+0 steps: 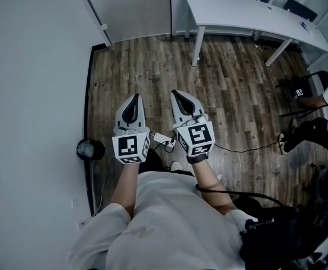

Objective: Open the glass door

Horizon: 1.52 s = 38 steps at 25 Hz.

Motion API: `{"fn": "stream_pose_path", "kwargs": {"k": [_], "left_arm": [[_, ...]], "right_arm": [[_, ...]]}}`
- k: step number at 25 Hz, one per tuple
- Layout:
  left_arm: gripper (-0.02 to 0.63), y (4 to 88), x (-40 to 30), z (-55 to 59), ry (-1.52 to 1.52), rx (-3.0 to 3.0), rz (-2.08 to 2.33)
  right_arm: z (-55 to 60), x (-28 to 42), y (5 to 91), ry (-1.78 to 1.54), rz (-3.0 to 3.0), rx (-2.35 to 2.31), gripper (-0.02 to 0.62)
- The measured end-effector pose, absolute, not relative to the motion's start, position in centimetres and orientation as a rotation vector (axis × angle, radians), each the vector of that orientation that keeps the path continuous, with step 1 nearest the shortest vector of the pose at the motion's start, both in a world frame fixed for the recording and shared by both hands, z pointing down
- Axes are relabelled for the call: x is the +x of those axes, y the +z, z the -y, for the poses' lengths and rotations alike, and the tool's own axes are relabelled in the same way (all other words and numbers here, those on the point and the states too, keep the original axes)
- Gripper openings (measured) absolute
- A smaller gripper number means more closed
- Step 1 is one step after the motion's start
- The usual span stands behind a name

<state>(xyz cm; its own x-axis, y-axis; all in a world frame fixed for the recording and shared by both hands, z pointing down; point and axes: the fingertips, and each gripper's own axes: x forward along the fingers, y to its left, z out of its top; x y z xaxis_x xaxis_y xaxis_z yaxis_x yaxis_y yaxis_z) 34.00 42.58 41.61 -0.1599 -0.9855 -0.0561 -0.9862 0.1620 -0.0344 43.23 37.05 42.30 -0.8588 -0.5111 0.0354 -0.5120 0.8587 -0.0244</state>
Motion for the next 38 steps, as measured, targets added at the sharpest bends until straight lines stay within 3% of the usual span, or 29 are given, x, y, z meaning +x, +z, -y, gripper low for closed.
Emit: {"fn": "stream_pose_path", "kwargs": {"k": [12, 26, 38], "left_arm": [[0.002, 43.6, 27.2, -34.3, 0.063, -2.114, -2.268], [0.002, 39.9, 5.9, -25.9, 0.098, -2.206, -2.141], [0.002, 42.1, -0.2, -18.1, 0.149, -2.3, -2.116]], "right_arm": [[-30.6, 36.0, 43.9, 0.065, 2.964, 0.909, 0.003], [-22.2, 13.9, 40.6, 0.06, 2.95, 0.98, 0.003], [-15.4, 9.0, 42.8, 0.086, 2.87, 1.048, 0.003]]}}
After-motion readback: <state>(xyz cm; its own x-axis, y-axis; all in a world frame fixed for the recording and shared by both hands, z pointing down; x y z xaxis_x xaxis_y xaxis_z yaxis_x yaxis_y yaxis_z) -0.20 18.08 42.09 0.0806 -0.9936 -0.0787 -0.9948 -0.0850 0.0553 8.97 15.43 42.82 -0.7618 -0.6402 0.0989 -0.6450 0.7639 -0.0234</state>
